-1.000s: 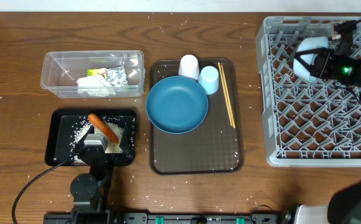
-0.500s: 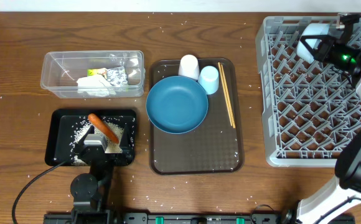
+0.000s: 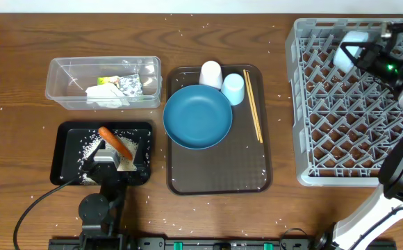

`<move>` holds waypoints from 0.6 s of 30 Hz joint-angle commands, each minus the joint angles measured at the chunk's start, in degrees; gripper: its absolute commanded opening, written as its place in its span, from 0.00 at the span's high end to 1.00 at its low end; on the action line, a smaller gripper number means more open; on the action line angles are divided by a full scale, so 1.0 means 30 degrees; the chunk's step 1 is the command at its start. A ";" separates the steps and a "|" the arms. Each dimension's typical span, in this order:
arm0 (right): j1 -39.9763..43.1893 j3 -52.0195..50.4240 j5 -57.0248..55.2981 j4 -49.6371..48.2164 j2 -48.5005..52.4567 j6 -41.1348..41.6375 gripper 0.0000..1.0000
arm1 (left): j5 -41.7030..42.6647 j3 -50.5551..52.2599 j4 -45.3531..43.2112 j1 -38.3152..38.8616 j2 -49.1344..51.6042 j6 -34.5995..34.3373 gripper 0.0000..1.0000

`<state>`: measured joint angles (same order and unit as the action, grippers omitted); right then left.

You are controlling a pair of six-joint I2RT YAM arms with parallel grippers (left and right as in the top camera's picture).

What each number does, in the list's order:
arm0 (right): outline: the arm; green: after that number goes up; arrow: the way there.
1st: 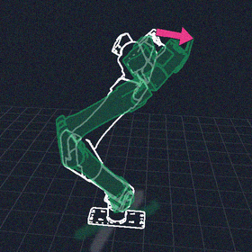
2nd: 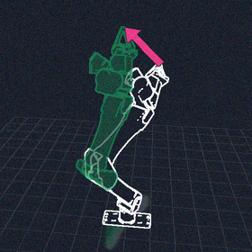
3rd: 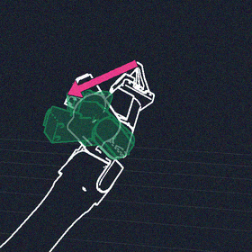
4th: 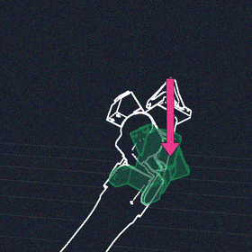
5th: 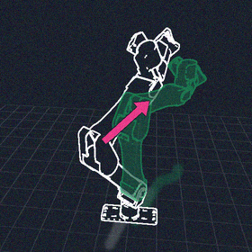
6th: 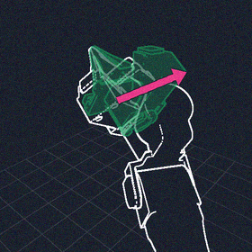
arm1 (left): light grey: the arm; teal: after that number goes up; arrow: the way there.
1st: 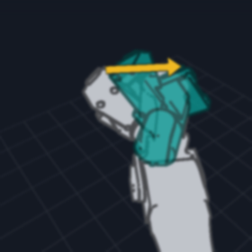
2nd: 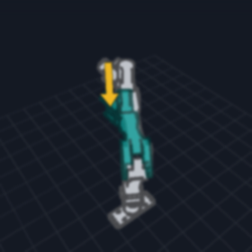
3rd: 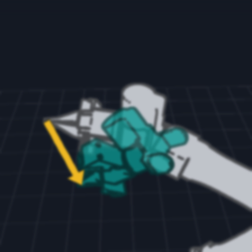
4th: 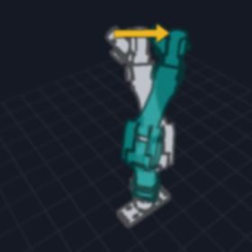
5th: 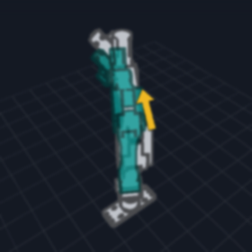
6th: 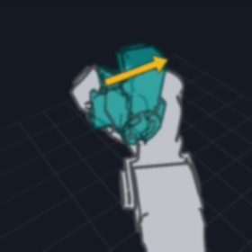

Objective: Sort waste into correct bins and load items into the dishwasher rack
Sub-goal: 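Carry the bowl right into the dish rack and release it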

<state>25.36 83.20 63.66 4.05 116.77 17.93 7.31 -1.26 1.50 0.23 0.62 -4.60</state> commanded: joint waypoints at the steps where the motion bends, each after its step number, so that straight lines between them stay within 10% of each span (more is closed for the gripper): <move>1: 0.0554 0.0211 0.0510 0.0459 0.0182 0.0299 0.99 | 0.0189 0.0342 0.0612 0.0073 -0.0109 0.0102 0.02; 18: 0.2710 0.0219 -0.0036 0.4255 -0.1304 0.0364 0.83 | 0.0189 0.0342 0.0612 0.0080 -0.0109 0.0102 0.02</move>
<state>31.92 83.40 67.55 14.50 116.49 19.05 7.31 -1.26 1.50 0.23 0.62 -4.60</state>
